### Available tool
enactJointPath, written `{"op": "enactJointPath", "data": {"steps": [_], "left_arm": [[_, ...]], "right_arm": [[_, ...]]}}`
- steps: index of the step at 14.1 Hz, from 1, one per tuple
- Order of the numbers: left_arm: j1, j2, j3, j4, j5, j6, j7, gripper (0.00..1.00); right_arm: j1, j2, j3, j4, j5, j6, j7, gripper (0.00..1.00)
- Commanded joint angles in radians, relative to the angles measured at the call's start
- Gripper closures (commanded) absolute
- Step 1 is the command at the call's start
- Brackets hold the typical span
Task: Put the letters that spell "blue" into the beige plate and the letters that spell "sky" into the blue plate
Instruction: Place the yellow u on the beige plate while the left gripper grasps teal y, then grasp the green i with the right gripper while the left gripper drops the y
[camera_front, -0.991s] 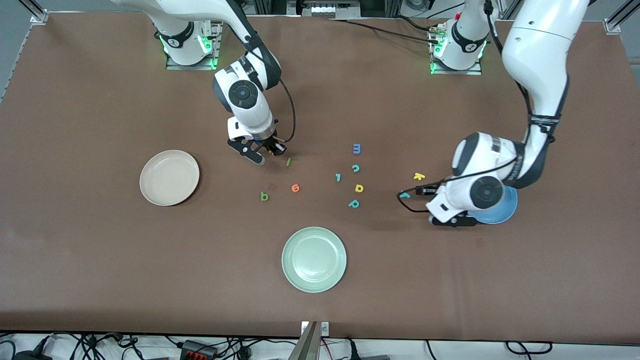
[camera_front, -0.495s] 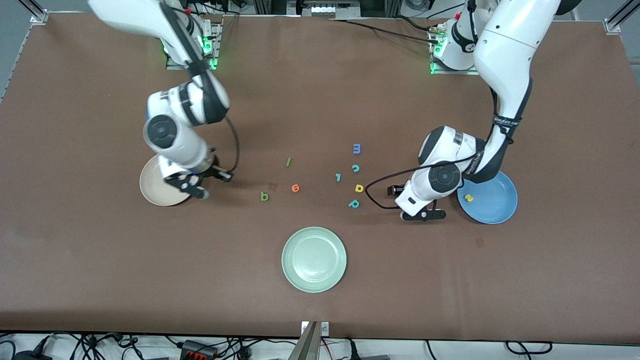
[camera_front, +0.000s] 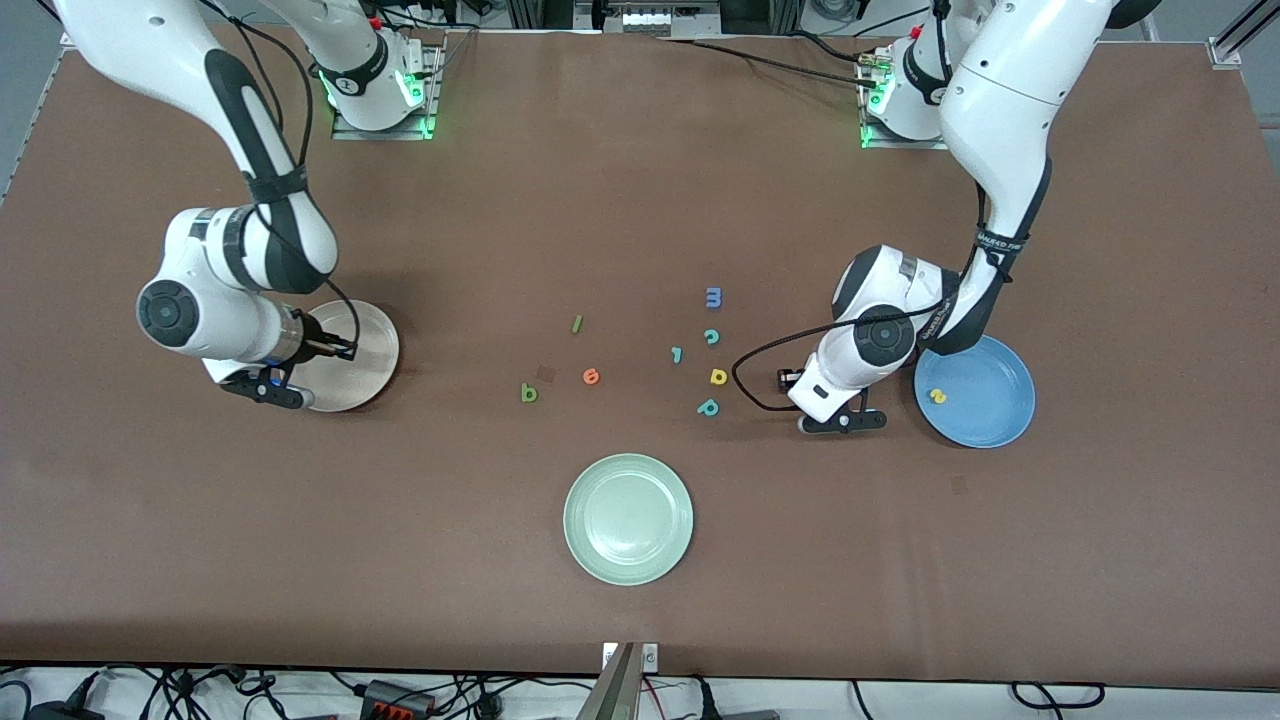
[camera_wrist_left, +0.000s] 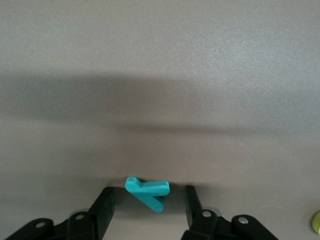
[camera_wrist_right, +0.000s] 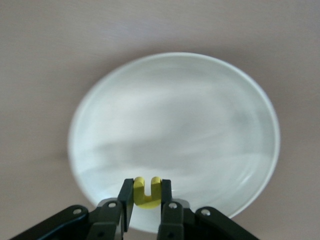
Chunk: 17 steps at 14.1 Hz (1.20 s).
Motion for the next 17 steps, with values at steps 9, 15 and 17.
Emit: {"op": "enactJointPath", "data": {"steps": [9, 15, 17], "left_arm": [[0.01, -0.006, 0.009, -0.005, 0.076, 0.024, -0.012, 0.59], [0.012, -0.008, 0.008, -0.003, 0.076, 0.023, -0.016, 0.85], [0.013, -0.012, 0.009, -0.003, 0.076, 0.02, -0.019, 0.87]], "right_arm": [[0.107, -0.019, 0.035, 0.044, 0.012, -0.051, -0.036, 0.0], [0.307, 0.002, 0.035, 0.068, 0.152, 0.007, 0.173, 0.0], [0.372, 0.056, 0.035, 0.131, 0.152, 0.007, 0.281, 0.06]]}}
